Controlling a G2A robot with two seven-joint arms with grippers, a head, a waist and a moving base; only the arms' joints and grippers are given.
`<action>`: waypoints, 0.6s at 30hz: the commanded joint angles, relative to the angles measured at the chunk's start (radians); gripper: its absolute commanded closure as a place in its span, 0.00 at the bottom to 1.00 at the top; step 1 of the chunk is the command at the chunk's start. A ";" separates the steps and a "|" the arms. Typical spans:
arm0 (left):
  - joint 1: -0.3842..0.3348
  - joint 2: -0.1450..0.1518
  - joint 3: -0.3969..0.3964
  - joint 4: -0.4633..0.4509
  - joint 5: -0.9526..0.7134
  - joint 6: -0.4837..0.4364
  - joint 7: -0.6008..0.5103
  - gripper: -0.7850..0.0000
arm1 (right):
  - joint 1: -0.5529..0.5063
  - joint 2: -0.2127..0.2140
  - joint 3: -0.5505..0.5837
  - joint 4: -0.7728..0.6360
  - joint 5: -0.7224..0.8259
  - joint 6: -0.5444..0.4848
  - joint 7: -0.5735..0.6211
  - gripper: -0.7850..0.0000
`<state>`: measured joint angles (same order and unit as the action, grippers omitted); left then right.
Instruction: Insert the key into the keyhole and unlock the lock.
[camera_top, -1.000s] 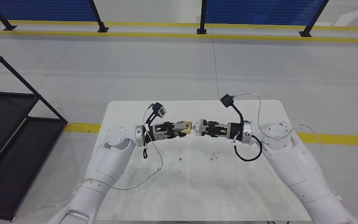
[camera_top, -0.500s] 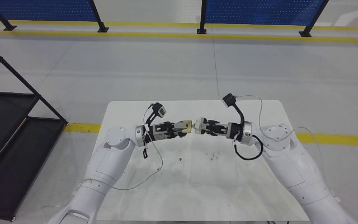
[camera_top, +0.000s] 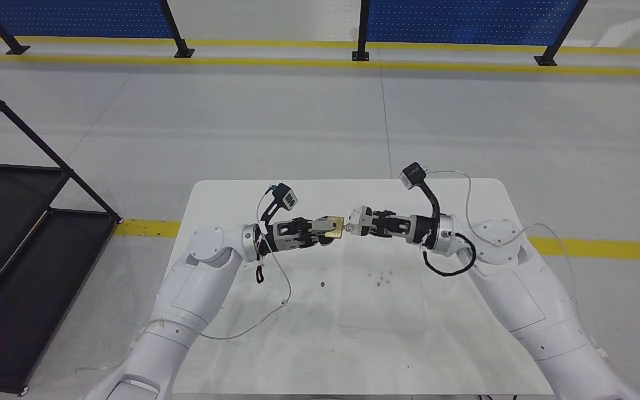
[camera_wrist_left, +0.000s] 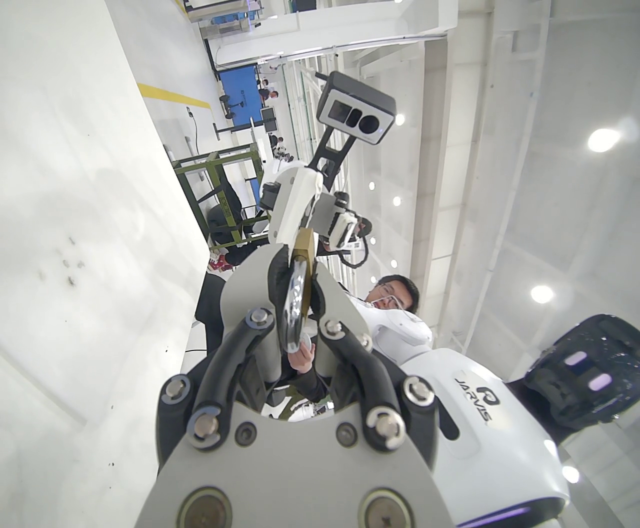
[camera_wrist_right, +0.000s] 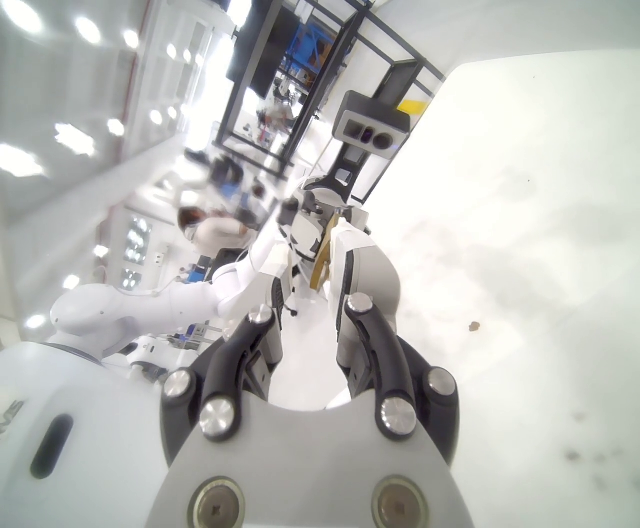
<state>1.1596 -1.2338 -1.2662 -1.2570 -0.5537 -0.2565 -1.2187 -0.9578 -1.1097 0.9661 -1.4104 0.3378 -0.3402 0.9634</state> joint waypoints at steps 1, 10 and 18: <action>0.000 0.000 0.000 0.000 0.000 0.000 0.000 1.00 | 0.002 -0.002 -0.001 0.006 0.008 0.007 0.003 0.80; 0.000 0.000 0.000 0.000 0.000 0.000 0.000 1.00 | 0.010 -0.009 -0.012 0.017 0.035 0.059 0.027 0.85; 0.000 0.000 0.000 0.000 0.000 0.000 0.000 1.00 | -0.001 -0.011 -0.011 -0.004 0.028 0.078 0.033 0.91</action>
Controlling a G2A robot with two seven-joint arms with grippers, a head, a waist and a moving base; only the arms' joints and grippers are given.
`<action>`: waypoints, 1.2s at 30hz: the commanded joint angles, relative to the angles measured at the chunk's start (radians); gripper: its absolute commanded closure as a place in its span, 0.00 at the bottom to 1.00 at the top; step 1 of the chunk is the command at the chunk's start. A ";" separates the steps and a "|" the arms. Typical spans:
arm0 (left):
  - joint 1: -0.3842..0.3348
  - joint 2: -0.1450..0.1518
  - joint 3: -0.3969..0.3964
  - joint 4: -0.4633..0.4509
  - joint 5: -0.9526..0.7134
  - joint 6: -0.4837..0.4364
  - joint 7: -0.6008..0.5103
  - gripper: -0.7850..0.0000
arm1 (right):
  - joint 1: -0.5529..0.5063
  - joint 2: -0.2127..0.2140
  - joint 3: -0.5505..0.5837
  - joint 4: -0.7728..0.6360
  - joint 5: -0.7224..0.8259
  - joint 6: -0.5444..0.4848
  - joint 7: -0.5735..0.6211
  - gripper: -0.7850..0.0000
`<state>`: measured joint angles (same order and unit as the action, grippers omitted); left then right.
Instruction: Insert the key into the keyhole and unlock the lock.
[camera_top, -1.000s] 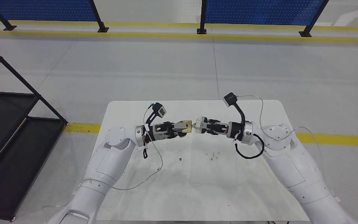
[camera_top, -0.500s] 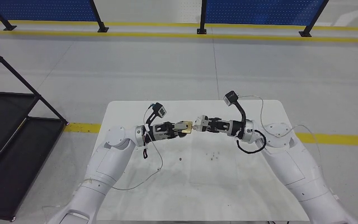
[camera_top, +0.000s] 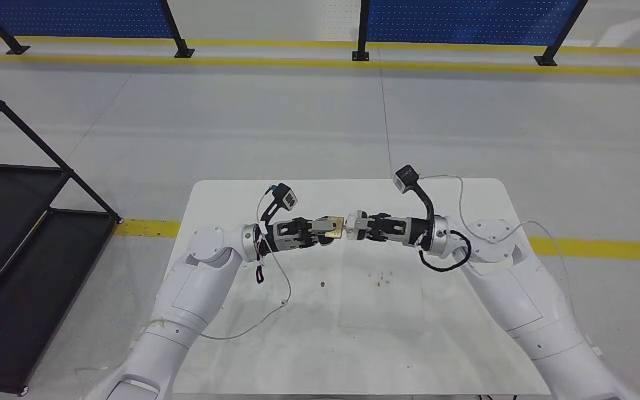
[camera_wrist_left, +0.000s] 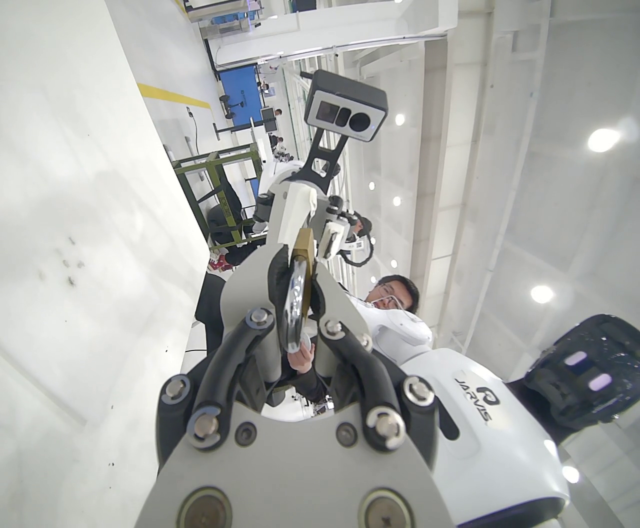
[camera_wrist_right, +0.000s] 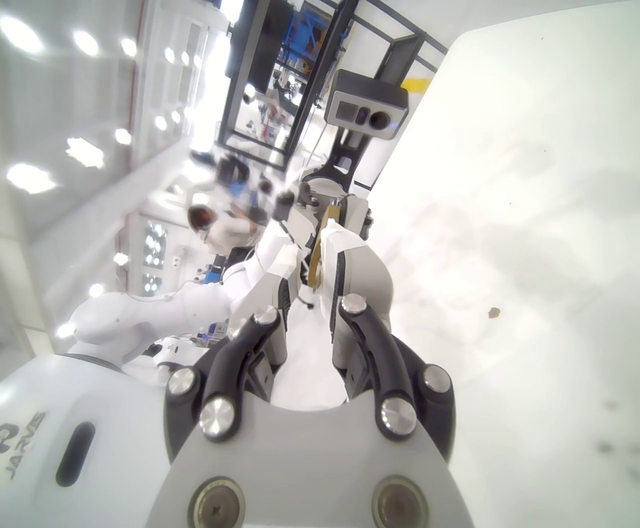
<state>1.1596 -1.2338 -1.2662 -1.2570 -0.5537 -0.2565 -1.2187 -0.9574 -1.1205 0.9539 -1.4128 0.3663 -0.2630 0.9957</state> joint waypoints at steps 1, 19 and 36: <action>0.000 0.000 0.000 0.000 0.000 0.000 0.000 1.00 | -0.004 0.000 0.002 -0.005 -0.001 0.002 0.000 0.91; 0.000 0.000 0.000 0.000 0.000 0.000 0.000 1.00 | -0.021 0.000 0.022 -0.047 -0.006 0.114 -0.018 1.00; 0.000 0.000 0.000 0.000 0.000 0.000 0.000 1.00 | -0.021 -0.005 0.044 -0.053 0.114 0.280 0.005 1.00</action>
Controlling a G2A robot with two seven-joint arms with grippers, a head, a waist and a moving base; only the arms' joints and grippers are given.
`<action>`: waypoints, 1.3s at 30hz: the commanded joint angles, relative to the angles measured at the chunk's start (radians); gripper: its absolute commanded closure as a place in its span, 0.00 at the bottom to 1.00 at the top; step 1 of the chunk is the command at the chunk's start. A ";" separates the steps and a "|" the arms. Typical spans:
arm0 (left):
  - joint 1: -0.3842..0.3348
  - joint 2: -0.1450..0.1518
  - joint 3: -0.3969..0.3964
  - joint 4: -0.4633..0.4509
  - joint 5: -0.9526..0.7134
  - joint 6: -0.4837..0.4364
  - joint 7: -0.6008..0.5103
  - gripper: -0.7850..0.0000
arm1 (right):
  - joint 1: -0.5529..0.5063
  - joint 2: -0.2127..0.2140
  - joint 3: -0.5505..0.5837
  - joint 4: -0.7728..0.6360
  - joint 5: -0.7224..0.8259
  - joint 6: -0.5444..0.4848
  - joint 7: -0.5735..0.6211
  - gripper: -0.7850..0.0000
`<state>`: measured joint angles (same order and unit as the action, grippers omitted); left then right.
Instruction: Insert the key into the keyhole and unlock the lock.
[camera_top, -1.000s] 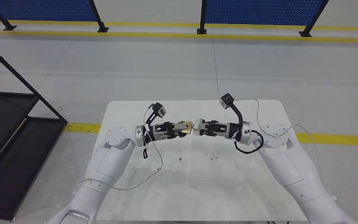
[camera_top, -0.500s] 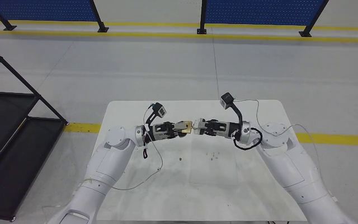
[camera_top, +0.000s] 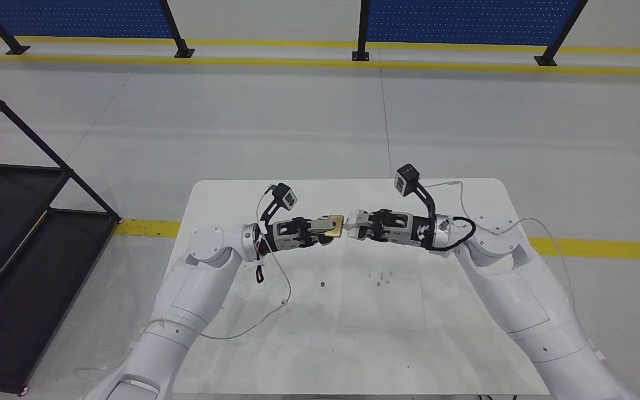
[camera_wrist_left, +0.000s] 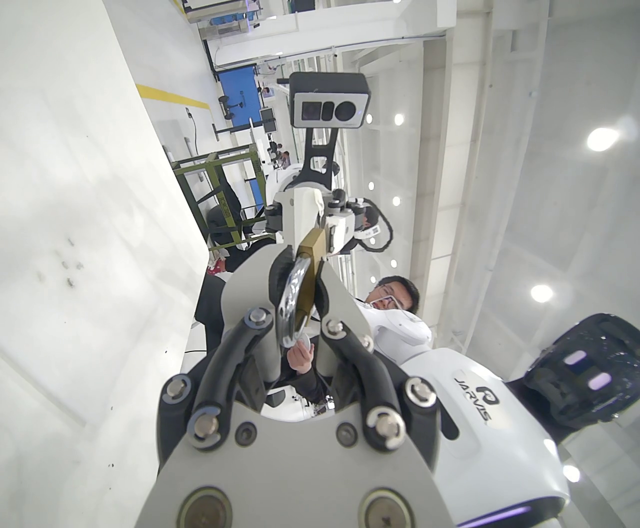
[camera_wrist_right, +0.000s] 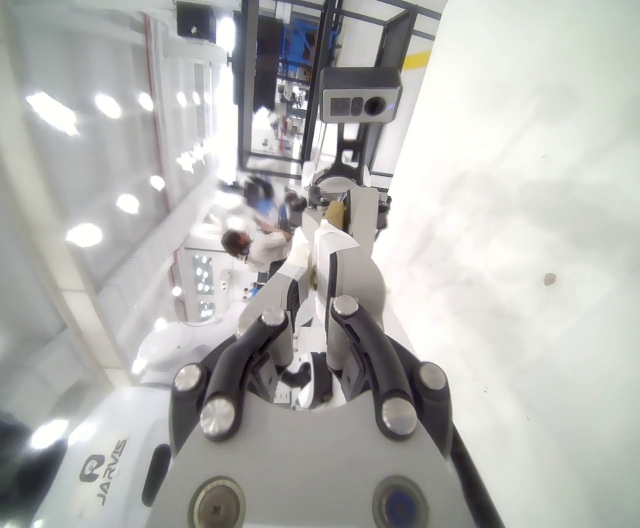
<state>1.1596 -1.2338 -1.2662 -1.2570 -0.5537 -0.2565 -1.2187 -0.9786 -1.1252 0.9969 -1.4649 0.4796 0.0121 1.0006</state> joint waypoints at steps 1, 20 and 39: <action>0.000 0.000 0.000 0.000 0.000 0.000 0.000 1.00 | -0.001 0.000 0.001 -0.002 0.001 0.009 0.000 1.00; 0.000 0.000 0.000 0.000 0.000 0.000 0.000 1.00 | -0.020 0.008 0.004 -0.074 -0.133 0.043 -0.026 0.74; 0.000 0.000 0.000 0.000 0.000 0.000 0.000 1.00 | -0.095 0.024 0.051 -0.166 -0.194 0.046 -0.060 0.89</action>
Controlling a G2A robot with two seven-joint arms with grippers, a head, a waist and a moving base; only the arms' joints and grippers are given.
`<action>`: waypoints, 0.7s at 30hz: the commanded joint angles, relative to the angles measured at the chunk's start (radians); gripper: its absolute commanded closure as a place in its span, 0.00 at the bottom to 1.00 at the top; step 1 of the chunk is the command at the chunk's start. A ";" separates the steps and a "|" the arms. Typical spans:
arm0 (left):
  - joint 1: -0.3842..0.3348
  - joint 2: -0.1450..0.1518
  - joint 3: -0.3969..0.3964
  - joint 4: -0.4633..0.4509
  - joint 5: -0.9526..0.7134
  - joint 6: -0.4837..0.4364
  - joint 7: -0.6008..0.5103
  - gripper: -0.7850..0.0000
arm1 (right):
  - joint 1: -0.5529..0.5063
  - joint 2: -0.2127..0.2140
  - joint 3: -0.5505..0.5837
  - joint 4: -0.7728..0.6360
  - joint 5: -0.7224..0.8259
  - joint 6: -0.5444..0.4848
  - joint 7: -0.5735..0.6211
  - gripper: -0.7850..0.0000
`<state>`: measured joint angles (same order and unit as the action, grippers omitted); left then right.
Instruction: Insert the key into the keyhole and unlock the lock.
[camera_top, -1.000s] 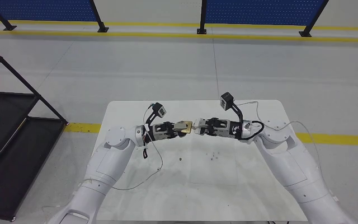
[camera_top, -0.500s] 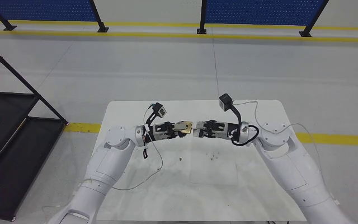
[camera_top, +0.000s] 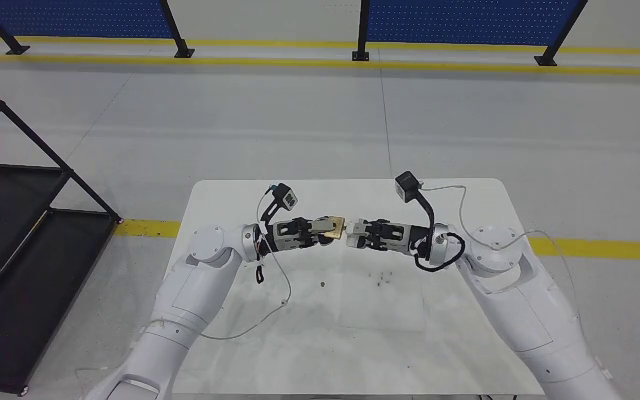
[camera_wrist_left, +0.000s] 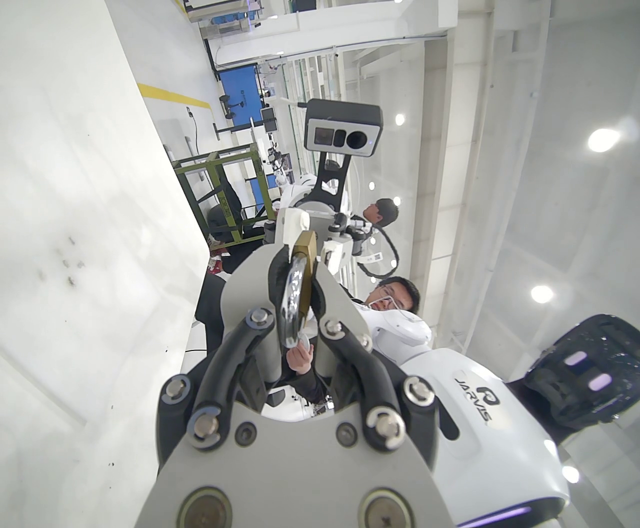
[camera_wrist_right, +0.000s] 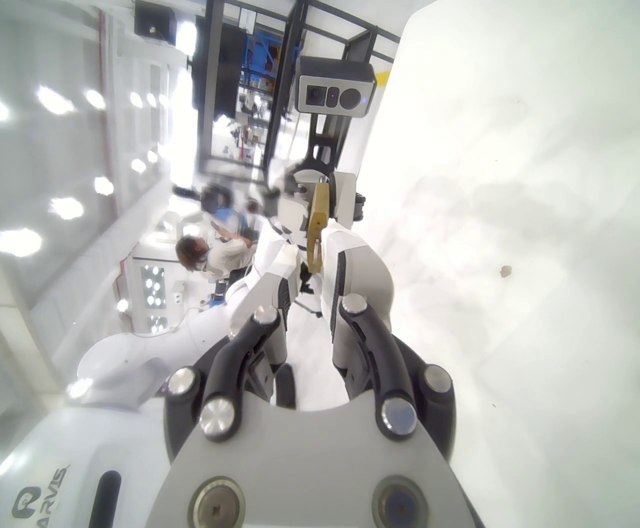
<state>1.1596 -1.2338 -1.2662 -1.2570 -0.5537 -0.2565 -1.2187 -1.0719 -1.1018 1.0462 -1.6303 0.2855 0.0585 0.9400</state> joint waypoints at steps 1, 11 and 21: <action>0.000 0.000 0.000 0.000 0.000 0.000 0.000 1.00 | -0.002 0.001 0.005 -0.001 0.000 -0.001 0.002 0.89; 0.000 0.000 0.000 0.000 0.000 0.000 0.000 1.00 | 0.012 0.000 0.006 0.012 0.005 -0.001 0.012 0.89; 0.000 0.000 0.000 0.000 0.000 0.000 0.000 1.00 | 0.033 -0.007 -0.010 0.042 0.016 -0.004 0.013 0.99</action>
<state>1.1596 -1.2338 -1.2662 -1.2570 -0.5537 -0.2565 -1.2187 -1.0401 -1.1082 1.0375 -1.5908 0.3009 0.0537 0.9534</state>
